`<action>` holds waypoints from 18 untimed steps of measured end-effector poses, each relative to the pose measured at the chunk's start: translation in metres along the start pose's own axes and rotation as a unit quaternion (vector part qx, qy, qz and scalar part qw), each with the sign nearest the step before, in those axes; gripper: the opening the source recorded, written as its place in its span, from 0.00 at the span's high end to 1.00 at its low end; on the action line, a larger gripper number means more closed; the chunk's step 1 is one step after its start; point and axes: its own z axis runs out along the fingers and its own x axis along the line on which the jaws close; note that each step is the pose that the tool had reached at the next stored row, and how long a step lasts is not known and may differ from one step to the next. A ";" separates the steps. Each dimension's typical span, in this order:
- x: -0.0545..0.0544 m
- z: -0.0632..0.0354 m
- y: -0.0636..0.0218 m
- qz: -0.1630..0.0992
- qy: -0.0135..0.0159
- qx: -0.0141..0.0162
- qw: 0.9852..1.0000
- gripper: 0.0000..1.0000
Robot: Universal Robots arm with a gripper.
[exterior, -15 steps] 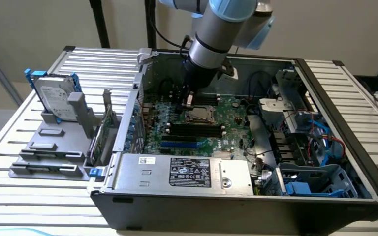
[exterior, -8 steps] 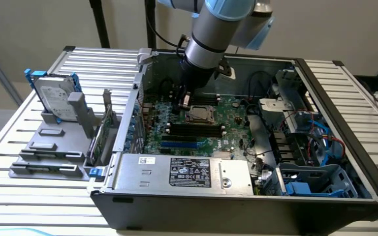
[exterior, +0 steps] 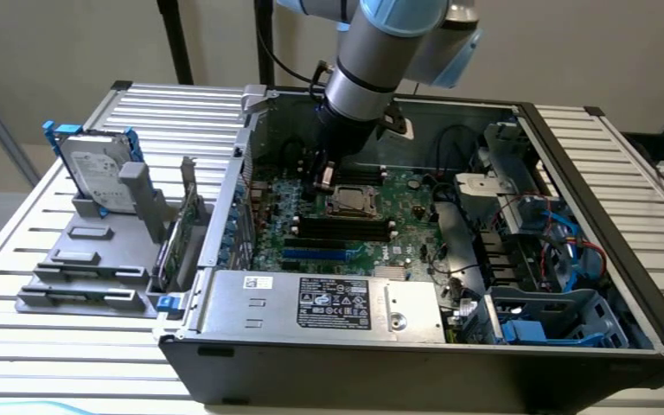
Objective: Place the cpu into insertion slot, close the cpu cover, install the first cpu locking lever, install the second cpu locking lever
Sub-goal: 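Install the first cpu locking lever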
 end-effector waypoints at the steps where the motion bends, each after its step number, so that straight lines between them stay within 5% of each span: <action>1: 0.000 0.0000 0.0000 0.000 0.000 0.000 1.000 0.89; 4: 0.000 0.0002 -0.0008 0.001 0.000 0.000 1.000 0.89; 7: -0.001 0.0006 -0.0029 0.005 0.004 0.001 1.000 0.89; 18: -0.001 -0.0013 -0.0043 0.050 0.029 0.005 0.998 0.89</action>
